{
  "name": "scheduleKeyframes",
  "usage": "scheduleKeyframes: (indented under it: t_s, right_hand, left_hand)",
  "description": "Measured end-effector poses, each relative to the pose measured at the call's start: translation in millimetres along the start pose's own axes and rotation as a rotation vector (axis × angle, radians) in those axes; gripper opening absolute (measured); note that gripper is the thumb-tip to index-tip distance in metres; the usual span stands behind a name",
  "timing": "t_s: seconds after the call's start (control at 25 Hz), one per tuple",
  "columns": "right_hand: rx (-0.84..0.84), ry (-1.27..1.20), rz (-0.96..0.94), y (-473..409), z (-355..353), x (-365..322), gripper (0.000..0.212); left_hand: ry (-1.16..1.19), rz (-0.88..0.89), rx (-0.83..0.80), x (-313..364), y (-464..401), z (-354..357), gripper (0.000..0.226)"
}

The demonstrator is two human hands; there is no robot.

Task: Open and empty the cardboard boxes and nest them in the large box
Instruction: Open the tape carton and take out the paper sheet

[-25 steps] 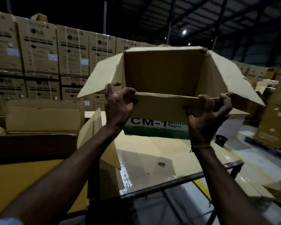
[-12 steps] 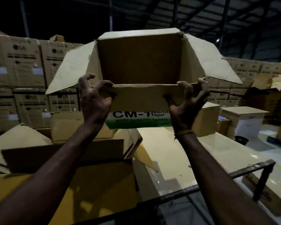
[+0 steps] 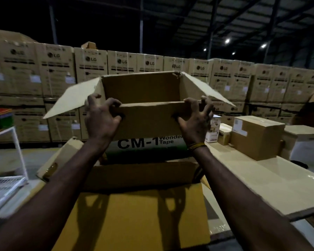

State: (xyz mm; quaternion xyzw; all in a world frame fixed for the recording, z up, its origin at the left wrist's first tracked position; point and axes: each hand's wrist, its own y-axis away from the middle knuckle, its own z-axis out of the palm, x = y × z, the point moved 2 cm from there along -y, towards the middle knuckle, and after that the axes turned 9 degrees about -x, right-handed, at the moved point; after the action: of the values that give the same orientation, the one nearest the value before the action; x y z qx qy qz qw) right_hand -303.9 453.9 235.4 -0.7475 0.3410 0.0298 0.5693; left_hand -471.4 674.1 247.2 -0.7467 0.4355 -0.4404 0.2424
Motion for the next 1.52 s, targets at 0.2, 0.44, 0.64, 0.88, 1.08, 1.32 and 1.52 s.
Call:
scheduleKeyframes:
  t_s: [0.2, 0.44, 0.64, 0.88, 1.08, 1.32, 1.52]
  right_hand:
    - [-0.165, 0.035, 0.129, 23.8, 51.2, 1.2, 0.057]
    - [-0.395, 0.146, 0.231, 22.6, 82.4, 6.4, 0.061]
    - [-0.591, 0.204, 0.307, -2.4, 90.1, 9.5, 0.065]
    - [-0.742, 0.273, 0.340, 23.2, 103.4, 6.7, 0.067]
    - [-0.778, 0.375, 0.292, 40.6, 105.0, -12.7, 0.066]
    - [-0.809, 0.226, 0.409, 28.8, 84.4, 9.3, 0.065]
    - [-0.732, 0.144, 0.392, 45.4, 79.8, 20.8, 0.095]
  left_hand:
    - [-0.068, -0.027, -0.154, -47.6, -4.8, 20.6, 0.041]
    - [-0.007, -0.146, -0.349, -82.1, -12.1, 44.7, 0.040]
    - [0.020, -0.155, -0.418, -96.7, -25.4, 45.7, 0.024]
    - [-0.031, -0.220, -0.793, -115.7, -8.8, 46.1, 0.022]
    - [0.068, -0.339, -0.855, -143.7, -1.7, 31.5, 0.032]
    - [0.022, -0.224, -0.776, -111.4, 1.8, 30.0, 0.041]
    - [0.030, -0.209, -0.758, -102.9, -6.1, 30.4, 0.050]
